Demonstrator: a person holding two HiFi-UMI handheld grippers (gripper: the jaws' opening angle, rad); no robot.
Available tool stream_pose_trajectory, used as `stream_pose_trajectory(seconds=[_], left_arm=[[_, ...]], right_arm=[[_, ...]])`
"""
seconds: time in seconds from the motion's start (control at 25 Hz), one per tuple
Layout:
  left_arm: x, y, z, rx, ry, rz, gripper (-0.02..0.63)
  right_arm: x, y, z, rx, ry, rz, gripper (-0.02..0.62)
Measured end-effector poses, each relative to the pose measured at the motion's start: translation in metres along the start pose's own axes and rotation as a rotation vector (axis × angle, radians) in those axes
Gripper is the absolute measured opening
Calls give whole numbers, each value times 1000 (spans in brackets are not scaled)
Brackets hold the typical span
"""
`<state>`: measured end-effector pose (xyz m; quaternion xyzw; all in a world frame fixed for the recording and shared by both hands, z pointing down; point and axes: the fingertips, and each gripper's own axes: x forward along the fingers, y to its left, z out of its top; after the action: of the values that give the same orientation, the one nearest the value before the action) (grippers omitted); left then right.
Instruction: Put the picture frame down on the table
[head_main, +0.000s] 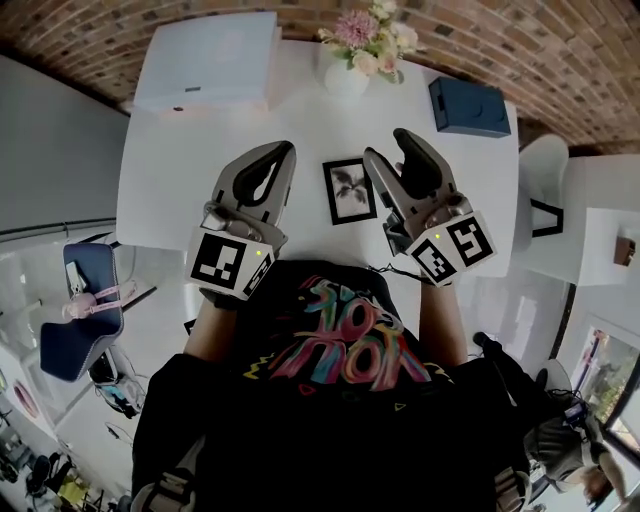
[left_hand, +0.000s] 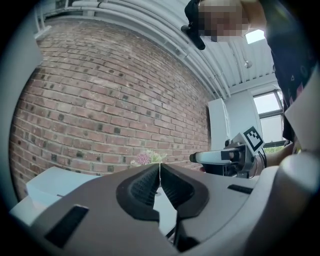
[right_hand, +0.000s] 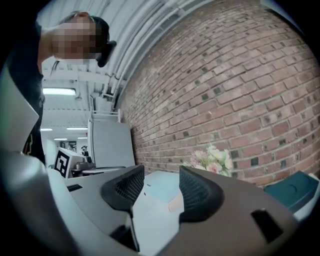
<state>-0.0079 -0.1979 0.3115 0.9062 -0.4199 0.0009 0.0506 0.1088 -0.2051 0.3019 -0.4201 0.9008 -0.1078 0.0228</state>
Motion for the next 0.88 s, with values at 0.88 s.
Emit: stream_pose_trajectory(seconds=[0.88], left_arm=[[3, -13, 34, 4, -73, -56, 25]], right_arm=[[-12, 24, 34, -182, -27, -33, 18]])
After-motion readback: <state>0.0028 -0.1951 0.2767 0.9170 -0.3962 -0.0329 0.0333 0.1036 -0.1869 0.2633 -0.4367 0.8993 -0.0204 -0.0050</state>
